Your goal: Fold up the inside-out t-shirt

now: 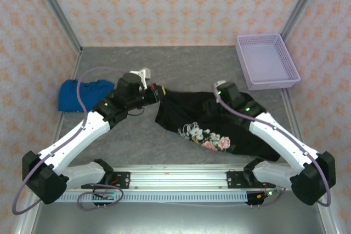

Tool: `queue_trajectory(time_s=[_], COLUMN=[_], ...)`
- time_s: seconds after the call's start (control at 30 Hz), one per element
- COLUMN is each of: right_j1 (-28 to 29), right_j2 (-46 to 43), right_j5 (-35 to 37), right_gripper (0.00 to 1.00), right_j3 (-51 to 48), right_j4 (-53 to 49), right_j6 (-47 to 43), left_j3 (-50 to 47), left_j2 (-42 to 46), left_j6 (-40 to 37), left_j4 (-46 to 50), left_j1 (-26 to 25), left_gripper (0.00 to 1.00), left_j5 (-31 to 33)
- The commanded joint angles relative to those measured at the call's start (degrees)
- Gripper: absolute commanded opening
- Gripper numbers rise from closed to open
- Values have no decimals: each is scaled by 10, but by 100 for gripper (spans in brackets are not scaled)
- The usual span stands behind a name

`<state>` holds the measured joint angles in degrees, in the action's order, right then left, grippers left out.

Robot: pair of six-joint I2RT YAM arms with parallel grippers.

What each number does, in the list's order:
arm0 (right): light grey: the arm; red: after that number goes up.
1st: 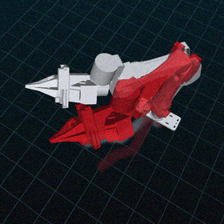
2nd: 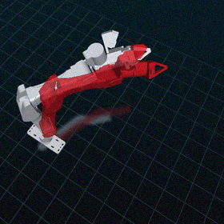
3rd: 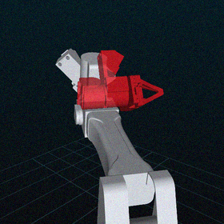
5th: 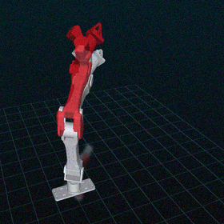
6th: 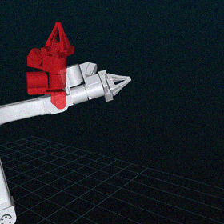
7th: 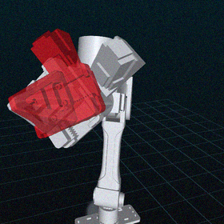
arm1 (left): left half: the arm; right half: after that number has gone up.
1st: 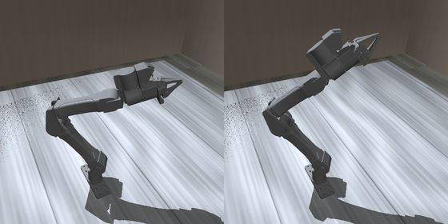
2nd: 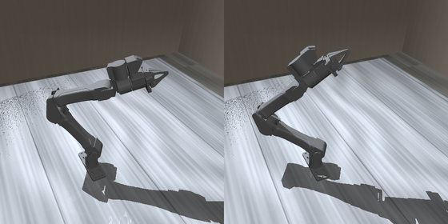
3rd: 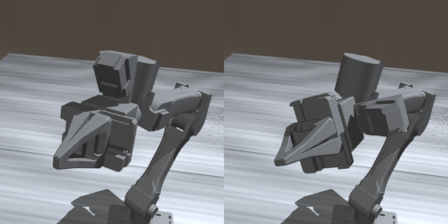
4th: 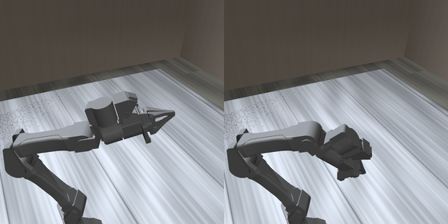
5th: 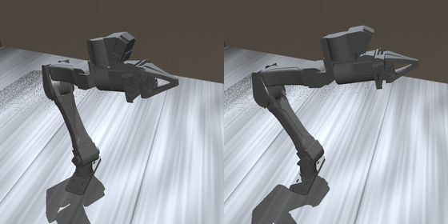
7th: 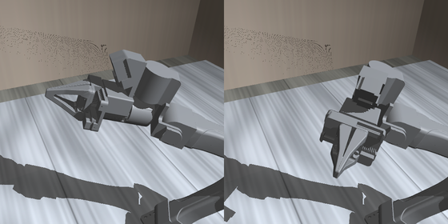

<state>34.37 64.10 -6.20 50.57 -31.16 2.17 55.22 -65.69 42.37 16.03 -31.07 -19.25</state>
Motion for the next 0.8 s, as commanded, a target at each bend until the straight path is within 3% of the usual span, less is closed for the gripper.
queue_trajectory(time_s=[0.0, 0.1, 0.23, 0.43, 0.47, 0.6, 0.63, 0.77], right_j1=[42, 59, 56, 28, 23, 5, -2, -36], right_j2=[33, 118, 213, 300, 304, 282, 259, 138], right_j5=[-47, -46, 62, 112, 112, 88, 78, 43], right_gripper=[61, 59, 61, 63, 60, 5, 0, 0], right_j3=[-15, 0, 57, 77, 75, 76, 82, 112], right_j4=[81, 118, 84, 65, 63, 59, 60, 65], right_j6=[23, 53, 69, 67, 68, 55, 50, 38], left_j3=[-24, -21, -1, 14, 14, 13, 13, 30], left_j2=[10, 7, 9, 11, 13, 28, 33, 52], left_j6=[-11, -31, -49, -58, -59, -63, -63, -64], left_j4=[-12, -4, 4, 12, 14, 16, 12, -6], left_j1=[5, 6, 6, 7, 7, 14, 19, 45], left_gripper=[0, 0, 0, 0, 0, 0, 0, 0], left_j5=[4, 4, 5, 9, 12, 34, 40, 38])
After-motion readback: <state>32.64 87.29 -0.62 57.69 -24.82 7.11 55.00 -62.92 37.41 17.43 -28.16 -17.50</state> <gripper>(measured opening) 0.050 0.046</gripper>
